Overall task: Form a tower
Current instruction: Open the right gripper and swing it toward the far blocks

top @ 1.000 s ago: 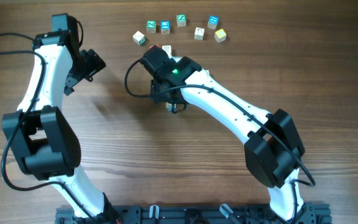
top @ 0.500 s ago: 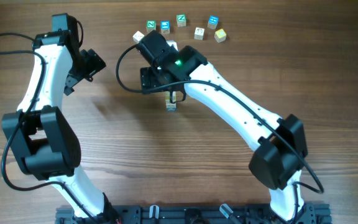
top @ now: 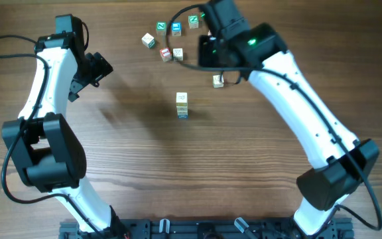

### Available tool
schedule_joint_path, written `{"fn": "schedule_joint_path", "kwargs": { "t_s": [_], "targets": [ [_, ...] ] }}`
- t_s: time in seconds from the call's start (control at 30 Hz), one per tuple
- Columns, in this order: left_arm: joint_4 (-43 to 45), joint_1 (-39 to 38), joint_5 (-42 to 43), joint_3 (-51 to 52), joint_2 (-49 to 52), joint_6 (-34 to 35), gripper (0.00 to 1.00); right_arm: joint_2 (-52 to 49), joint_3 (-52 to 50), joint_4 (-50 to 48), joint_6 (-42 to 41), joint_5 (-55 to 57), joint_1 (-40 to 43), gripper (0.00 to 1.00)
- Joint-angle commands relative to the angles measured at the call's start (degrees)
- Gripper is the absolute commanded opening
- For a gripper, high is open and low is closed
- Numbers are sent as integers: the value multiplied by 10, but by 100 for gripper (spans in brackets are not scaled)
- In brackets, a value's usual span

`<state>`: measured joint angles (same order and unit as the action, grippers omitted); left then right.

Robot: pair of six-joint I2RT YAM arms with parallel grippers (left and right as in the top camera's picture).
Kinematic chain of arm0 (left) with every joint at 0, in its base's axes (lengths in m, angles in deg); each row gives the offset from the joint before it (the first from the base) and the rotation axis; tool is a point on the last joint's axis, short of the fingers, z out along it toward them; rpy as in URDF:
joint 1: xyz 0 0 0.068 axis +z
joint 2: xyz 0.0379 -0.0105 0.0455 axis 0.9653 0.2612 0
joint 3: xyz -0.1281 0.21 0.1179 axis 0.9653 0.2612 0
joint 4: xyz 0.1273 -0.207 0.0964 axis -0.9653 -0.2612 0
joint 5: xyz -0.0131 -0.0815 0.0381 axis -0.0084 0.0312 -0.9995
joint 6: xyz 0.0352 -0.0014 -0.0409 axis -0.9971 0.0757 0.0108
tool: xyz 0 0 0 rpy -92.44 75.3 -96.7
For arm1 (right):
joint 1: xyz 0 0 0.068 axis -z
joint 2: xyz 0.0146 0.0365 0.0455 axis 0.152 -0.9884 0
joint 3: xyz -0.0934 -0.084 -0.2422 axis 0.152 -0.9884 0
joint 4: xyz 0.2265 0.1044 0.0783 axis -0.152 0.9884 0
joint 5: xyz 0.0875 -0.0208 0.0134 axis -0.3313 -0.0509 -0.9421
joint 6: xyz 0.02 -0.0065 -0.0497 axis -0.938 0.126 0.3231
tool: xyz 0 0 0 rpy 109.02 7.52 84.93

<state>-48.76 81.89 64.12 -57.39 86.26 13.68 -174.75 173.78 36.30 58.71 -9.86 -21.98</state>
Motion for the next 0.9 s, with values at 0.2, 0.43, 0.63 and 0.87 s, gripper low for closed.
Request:
{"fn": "schedule_joint_path", "kwargs": {
  "t_s": [0.2,0.43,0.63,0.87],
  "targets": [
    [0,1,-8,-9,-17,0,100,0,-37,9,3,8,60,45],
    [0,1,-8,-9,-17,0,100,-32,-37,-7,3,8,62,93],
    [0,1,-8,-9,-17,0,100,-78,-37,-12,3,8,62,99],
    [0,1,-8,-9,-17,0,100,-112,-37,-30,4,8,62,100]
  ]
}}
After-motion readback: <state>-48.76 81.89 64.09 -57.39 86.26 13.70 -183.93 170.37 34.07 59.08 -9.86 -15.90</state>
